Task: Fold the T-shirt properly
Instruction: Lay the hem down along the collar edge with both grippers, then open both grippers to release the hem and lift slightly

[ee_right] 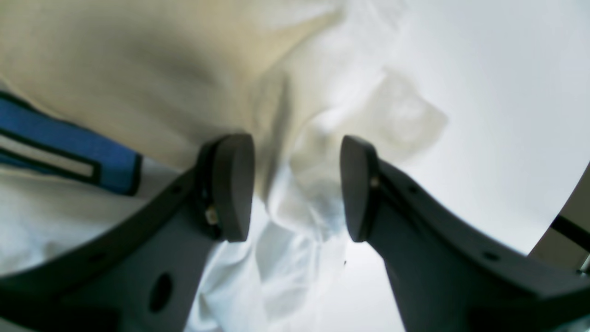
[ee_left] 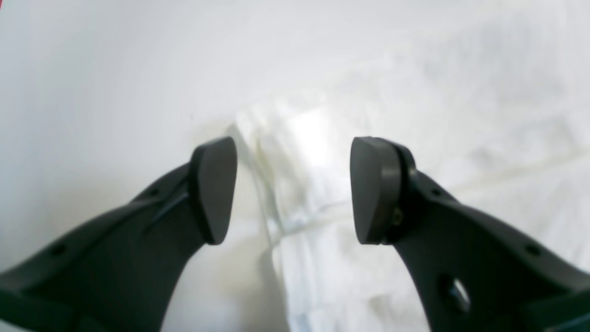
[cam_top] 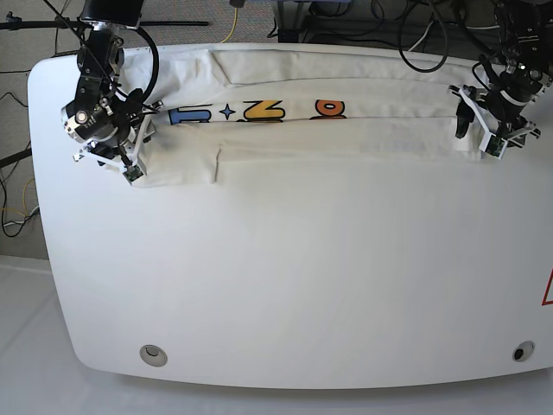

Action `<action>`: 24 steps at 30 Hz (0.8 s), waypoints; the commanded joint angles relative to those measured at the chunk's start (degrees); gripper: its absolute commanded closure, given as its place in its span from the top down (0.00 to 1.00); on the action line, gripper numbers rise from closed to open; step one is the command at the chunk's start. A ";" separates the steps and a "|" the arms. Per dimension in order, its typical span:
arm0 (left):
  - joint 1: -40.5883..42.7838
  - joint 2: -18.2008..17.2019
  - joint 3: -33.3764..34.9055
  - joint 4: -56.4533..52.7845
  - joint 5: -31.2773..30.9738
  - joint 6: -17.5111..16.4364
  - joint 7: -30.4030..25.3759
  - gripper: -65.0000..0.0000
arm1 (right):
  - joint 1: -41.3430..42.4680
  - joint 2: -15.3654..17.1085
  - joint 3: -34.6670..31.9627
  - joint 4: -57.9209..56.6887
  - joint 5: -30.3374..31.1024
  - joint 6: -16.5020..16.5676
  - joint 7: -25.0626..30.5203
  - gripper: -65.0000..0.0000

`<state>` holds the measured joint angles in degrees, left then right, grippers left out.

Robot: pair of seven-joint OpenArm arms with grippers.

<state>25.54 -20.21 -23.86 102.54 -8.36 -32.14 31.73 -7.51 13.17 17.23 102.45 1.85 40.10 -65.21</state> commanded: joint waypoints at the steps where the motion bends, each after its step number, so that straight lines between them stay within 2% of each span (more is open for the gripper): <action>1: -0.77 -1.23 -0.03 0.83 0.13 0.58 -1.27 0.56 | 0.72 0.46 0.00 0.86 -0.38 -0.10 -0.27 0.45; 16: -2.29 -2.63 0.63 2.85 -0.02 0.65 -1.63 0.56 | 0.76 -0.02 0.01 0.62 -4.72 -0.10 -0.25 0.45; 24: -6.24 -0.71 0.67 3.37 -0.53 0.44 -0.90 0.52 | 0.93 0.26 1.62 -0.45 -7.35 -0.10 1.13 0.49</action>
<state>20.43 -20.67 -22.87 104.62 -7.92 -31.97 32.10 -7.33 12.53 17.98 101.49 -4.78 40.10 -64.34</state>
